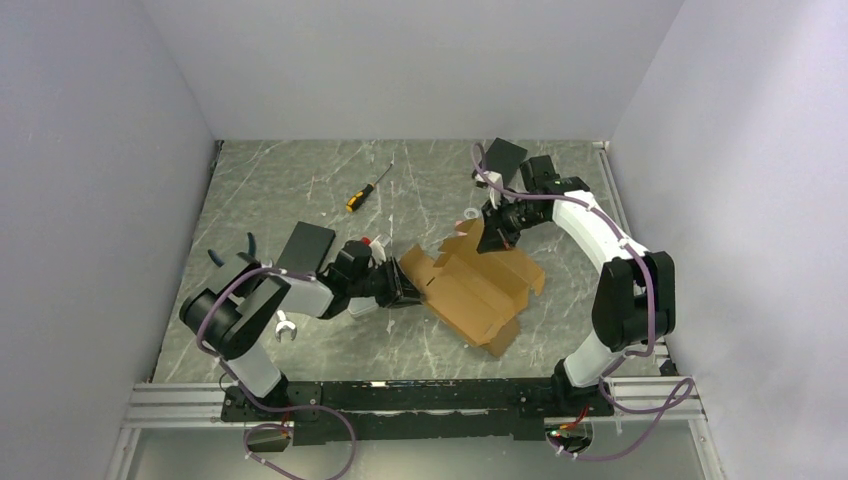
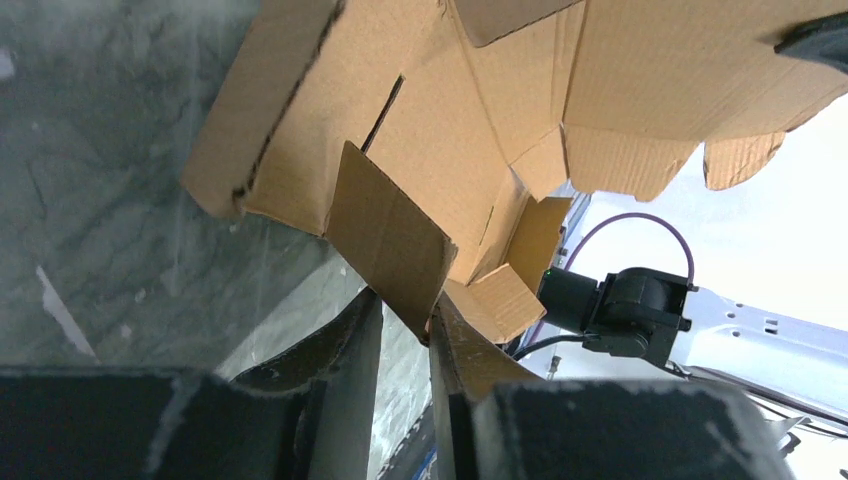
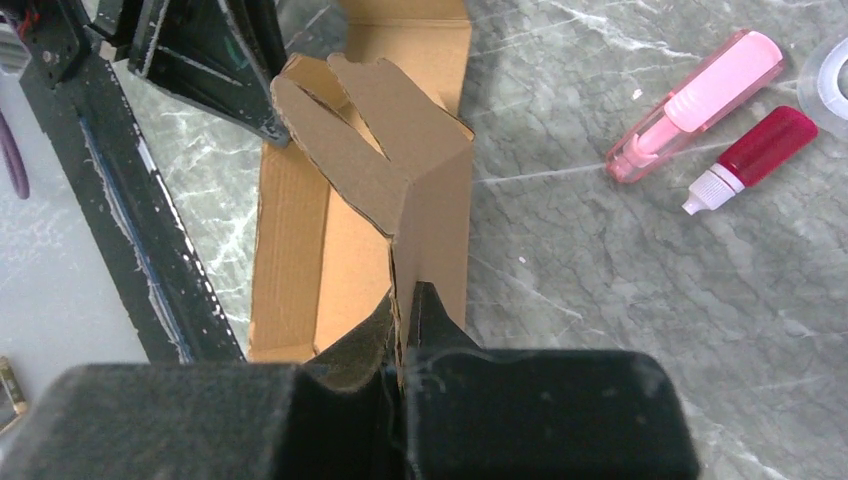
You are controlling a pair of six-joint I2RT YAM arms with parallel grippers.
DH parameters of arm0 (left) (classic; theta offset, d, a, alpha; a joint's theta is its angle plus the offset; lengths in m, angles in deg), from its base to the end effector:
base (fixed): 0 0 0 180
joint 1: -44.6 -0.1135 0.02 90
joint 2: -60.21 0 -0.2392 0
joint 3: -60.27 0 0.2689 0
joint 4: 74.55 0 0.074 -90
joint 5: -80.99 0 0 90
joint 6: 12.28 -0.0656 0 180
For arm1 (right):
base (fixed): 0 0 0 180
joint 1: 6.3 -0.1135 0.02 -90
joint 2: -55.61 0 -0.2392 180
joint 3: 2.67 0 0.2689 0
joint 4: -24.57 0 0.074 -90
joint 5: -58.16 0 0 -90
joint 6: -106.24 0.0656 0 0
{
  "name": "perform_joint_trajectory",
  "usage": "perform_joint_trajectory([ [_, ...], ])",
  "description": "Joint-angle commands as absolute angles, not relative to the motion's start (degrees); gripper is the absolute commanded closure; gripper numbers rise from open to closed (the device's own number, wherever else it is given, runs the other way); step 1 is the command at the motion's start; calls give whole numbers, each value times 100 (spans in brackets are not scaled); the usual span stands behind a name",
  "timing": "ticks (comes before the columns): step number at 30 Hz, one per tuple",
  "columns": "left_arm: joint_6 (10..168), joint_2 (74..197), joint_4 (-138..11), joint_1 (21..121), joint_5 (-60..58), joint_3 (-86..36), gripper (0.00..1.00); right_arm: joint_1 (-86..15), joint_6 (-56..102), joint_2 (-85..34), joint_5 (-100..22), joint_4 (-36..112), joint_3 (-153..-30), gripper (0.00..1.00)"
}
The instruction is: Fold the paper box
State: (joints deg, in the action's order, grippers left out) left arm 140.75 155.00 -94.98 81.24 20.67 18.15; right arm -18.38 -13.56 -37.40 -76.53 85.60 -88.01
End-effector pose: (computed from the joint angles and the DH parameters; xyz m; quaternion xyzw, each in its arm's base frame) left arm 0.2324 -0.2134 0.0682 -0.0728 0.8523 -0.5014 0.1297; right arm 0.3256 0.1169 0.2041 -0.3905 0.8238 0.3428 0.2264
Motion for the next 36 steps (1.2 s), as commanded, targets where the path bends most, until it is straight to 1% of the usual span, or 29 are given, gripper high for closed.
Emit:
perform_joint_trajectory([
  [1, 13647, 15593, -9263, 8043, 2113, 1379, 72, -1870, -1426, -3765, -8416, 8701, -9127, 100],
  [10, 13255, 15795, -8686, 7916, 2292, 906, 72, -1863, -1221, -3947, -8485, 8787, -9281, 100],
  [23, 13336, 16099, -8897, 7857, 2522, 790, 71, -1804, -794, -4273, -8258, 8263, -8858, 100],
  [36, 13578, 15692, -9022, 7780, 2658, 1053, 59, -1769, -740, -4370, -8077, 8100, -8738, 100],
])
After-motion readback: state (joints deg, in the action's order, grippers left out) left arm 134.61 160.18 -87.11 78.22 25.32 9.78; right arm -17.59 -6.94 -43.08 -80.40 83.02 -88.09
